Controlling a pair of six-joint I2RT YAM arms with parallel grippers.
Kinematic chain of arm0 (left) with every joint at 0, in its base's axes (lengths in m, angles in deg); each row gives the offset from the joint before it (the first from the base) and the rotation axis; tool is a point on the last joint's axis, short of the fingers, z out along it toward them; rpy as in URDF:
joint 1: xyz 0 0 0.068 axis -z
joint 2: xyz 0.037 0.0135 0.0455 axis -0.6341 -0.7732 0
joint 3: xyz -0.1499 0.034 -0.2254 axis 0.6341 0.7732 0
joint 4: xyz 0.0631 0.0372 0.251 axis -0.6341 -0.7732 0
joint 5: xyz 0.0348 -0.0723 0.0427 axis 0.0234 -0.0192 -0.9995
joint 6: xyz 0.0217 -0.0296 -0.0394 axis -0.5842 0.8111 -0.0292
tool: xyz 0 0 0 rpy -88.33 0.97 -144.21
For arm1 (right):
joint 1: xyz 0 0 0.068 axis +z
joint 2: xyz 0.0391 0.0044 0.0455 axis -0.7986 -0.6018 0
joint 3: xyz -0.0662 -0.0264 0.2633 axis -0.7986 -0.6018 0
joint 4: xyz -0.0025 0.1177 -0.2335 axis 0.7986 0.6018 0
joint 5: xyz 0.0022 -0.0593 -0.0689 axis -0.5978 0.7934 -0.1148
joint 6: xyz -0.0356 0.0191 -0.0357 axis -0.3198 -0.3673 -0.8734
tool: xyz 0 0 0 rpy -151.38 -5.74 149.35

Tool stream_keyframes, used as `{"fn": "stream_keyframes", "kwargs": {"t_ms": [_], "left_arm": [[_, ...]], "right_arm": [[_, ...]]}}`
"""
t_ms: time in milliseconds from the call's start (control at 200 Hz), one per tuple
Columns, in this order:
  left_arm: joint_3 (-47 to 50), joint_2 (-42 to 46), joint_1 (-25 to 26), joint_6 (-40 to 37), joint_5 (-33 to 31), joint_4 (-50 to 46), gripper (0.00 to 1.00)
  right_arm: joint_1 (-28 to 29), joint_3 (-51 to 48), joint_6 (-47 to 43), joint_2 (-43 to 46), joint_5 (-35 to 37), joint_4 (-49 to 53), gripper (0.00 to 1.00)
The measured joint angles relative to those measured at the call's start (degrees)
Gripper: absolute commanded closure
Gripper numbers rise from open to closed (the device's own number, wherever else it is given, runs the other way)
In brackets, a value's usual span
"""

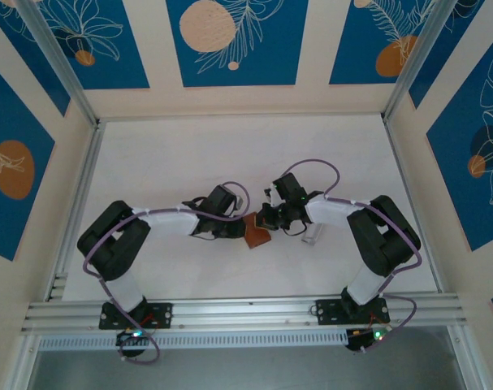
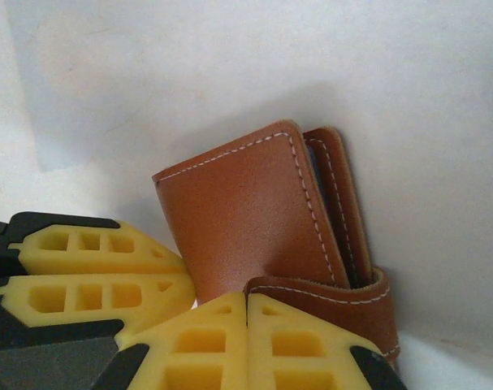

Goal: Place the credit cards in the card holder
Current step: Press the button on the card holder.

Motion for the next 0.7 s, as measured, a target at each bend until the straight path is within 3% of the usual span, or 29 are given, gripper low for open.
{"fn": "stream_keyframes", "kwargs": {"t_ms": [700], "left_arm": [[-1.1,-0.6,0.0,-0.1,0.2,-1.2,0.87]], "right_arm": [[1.7,0.1,0.1,-0.2,4.0,0.2,1.00]]}}
